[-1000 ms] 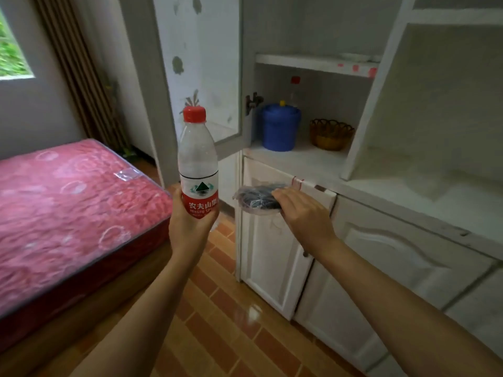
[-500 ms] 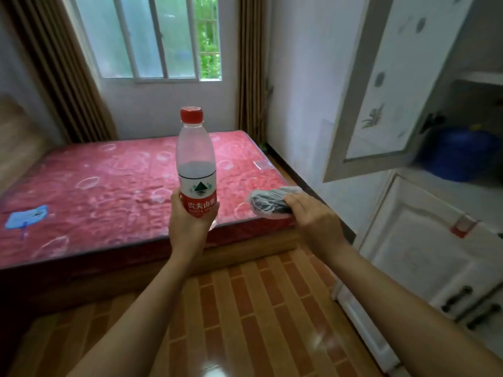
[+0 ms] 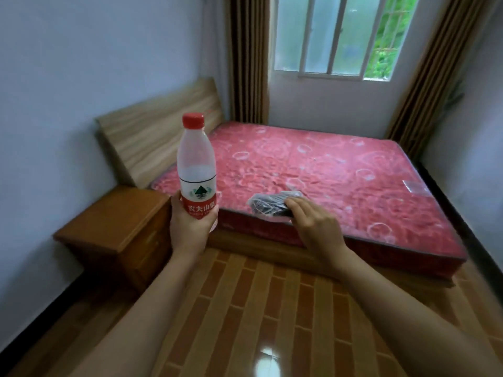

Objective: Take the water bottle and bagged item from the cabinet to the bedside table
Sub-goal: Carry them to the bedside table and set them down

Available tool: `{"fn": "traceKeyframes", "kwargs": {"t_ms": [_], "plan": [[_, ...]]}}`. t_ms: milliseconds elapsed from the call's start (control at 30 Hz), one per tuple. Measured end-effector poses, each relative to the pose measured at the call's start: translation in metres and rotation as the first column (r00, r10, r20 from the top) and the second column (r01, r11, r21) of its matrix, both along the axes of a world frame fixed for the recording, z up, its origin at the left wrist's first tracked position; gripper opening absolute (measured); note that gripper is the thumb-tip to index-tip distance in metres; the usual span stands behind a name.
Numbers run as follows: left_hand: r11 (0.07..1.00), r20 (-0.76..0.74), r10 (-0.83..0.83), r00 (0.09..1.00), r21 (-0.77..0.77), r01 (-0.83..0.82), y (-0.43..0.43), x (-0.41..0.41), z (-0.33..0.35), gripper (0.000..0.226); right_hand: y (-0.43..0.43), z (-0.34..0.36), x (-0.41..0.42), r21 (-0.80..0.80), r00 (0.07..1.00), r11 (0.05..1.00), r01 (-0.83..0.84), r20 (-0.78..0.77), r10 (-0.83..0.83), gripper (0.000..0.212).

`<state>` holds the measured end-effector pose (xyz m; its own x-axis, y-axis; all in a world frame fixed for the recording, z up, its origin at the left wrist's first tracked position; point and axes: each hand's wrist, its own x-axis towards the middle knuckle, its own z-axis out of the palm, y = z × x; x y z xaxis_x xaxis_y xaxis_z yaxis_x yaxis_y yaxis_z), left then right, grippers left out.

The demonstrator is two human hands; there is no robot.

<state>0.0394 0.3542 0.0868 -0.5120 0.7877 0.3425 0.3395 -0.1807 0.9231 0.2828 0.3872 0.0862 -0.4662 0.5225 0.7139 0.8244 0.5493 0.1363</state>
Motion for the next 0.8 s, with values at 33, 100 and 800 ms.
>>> {"fn": "traceKeyframes", "kwargs": {"t_ms": [33,100,800], "plan": [[1.0,-0.003,0.028,1.0,0.0,-0.028,-0.004,-0.014,-0.001,0.059,0.005,-0.001,-0.016,-0.015,1.0,1.0,-0.027,0.007,0.027,0.028],[0.996,-0.002,0.087,0.996,0.0,-0.087,-0.012,-0.039,-0.005,0.055,0.012,-0.002,-0.045,-0.026,0.996,0.996,-0.088,0.023,0.089,0.027],[0.841,-0.059,0.531,0.846,-0.089,-0.534,0.111,-0.177,-0.017,0.069,0.202,-0.021,-0.229,-0.138,0.886,0.876,-0.463,-0.048,0.461,0.055]]}}
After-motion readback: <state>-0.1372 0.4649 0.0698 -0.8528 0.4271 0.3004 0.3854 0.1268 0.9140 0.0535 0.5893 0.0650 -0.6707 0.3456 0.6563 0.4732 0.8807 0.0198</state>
